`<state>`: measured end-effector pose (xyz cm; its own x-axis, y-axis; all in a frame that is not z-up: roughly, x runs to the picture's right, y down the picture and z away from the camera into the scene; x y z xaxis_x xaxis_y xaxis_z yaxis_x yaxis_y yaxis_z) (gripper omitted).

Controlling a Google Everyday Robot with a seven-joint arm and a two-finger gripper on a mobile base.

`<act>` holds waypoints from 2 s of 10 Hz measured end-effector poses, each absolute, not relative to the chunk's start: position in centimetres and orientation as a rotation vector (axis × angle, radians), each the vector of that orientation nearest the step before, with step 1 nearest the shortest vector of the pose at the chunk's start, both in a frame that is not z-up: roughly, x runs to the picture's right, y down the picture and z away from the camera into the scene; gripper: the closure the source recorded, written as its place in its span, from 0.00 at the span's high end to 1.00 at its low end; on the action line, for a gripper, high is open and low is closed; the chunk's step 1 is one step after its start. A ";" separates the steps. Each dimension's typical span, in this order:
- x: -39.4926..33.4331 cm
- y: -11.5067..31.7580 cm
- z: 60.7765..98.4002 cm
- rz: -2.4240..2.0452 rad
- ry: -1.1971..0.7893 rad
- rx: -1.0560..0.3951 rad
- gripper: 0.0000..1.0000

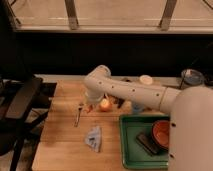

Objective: Place pepper in table surface

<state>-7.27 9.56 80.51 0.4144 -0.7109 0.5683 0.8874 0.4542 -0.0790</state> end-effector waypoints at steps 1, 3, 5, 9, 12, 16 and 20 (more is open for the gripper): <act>-7.4 8.7 78.7 -1.048 -0.484 -0.351 0.00; -7.6 7.4 75.3 -1.064 -0.459 -0.251 0.00; -7.7 6.5 73.7 -1.068 -0.456 -0.207 0.00; -8.2 8.5 74.7 -1.064 -0.502 -0.261 0.00; -8.9 12.6 77.8 -1.050 -0.580 -0.348 0.00; -9.8 15.2 80.1 -1.039 -0.656 -0.440 0.00; -9.9 17.1 83.3 -1.002 -0.714 -0.510 0.22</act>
